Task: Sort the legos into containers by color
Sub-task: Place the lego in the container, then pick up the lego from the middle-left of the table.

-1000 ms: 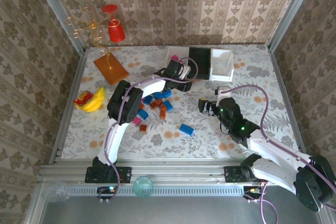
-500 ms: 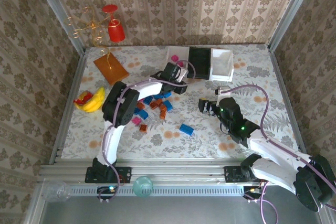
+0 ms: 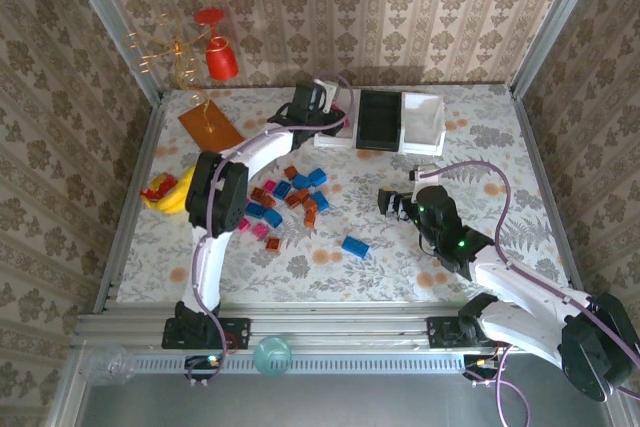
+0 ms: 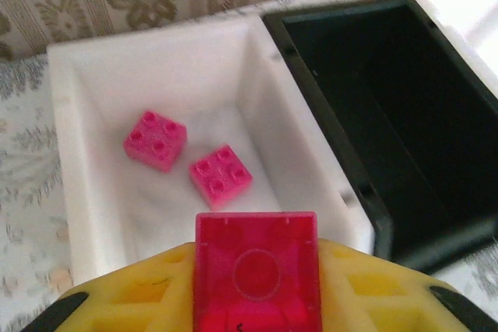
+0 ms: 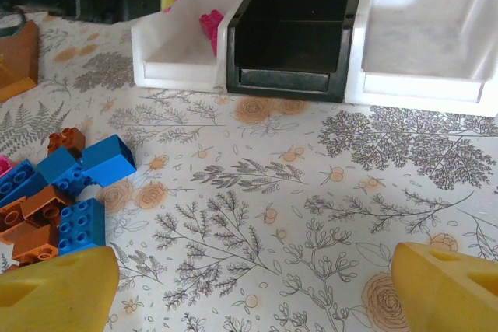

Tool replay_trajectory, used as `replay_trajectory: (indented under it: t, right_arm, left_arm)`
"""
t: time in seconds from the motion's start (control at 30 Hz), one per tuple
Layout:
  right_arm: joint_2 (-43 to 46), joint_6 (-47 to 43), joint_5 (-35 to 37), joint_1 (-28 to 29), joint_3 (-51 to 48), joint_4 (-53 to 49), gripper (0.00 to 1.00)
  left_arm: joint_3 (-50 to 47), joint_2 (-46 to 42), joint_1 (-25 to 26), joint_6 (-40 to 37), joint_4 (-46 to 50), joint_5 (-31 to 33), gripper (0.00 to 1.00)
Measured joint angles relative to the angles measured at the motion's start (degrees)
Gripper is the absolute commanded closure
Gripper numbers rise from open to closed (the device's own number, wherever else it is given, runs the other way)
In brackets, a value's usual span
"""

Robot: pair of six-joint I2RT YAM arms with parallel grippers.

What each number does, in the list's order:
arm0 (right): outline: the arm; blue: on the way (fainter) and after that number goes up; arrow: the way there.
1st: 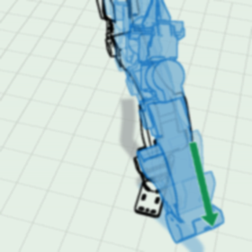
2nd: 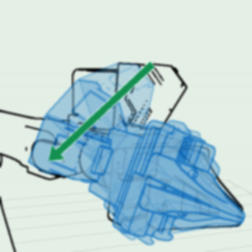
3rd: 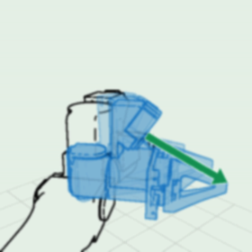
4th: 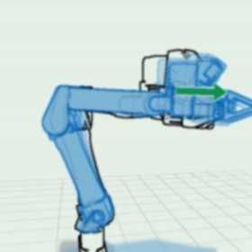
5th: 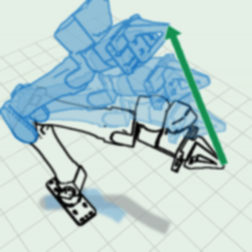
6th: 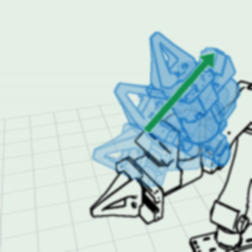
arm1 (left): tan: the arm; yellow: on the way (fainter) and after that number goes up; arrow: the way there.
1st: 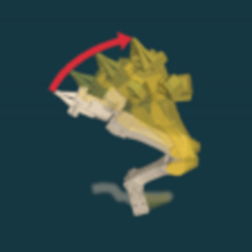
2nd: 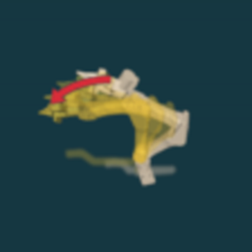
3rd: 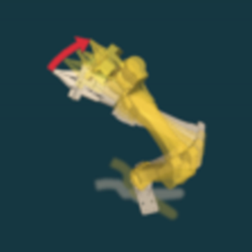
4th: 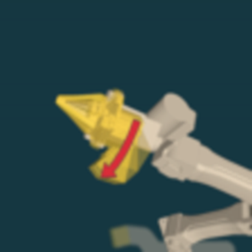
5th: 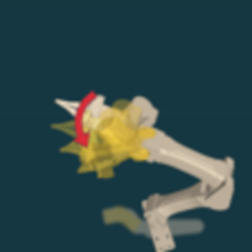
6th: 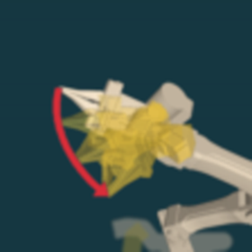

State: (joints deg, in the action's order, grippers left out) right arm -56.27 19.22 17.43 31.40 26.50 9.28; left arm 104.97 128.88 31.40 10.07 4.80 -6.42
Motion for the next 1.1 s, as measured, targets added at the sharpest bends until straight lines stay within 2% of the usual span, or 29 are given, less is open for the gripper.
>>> replay_trajectory:
  t: [0.17, 0.33, 0.47, 0.6, 0.73, 0.8, 0.93, 1.1]
  right_arm:
    - [-0.11, 0.0, 0.0, 0.0, 0.0, -0.02, 0.08]
    - [-0.11, 0.0, 0.0, 0.0, 0.0, -0.04, 0.08]
    - [-0.11, -0.02, -0.02, 0.0, 0.0, -0.04, 0.08]
    - [-0.42, -0.81, -2.27, -0.02, 0.0, 0.37, 0.1]
    - [-5.11, -2.4, -7.85, 0.44, 0.7, 2.47, 0.1]
    - [-8.92, -3.26, -9.9, 1.53, 1.81, 2.67, 0.1]
    - [-14.25, -4.98, -11.96, 4.37, 3.82, 2.82, 0.1]
    - [-16.09, -6.14, -12.09, 6.23, 4.85, 3.02, 0.1]
  left_arm:
    - [11.91, 7.54, -0.81, 0.13, 6.03, 0.13, 0.41]
    - [10.58, 5.55, -0.9, -0.26, 8.46, 0.22, 0.35]
    - [-5.07, -6.47, -0.74, -0.22, 5.64, 0.17, 0.34]
    - [-26.08, -24.3, -0.7, 0.5, -0.17, 0.72, 0.3]
    - [-45.0, -40.89, -1.62, 2.84, -4.72, 1.9, 0.28]
    - [-52.48, -46.53, -2.86, 4.39, -5.14, 2.71, 0.28]
    - [-62.27, -52.63, -5.42, 7.26, -2.62, 5.16, 0.27]
    - [-68.39, -60.11, -7.54, 11.15, 5.05, 10.75, 0.27]
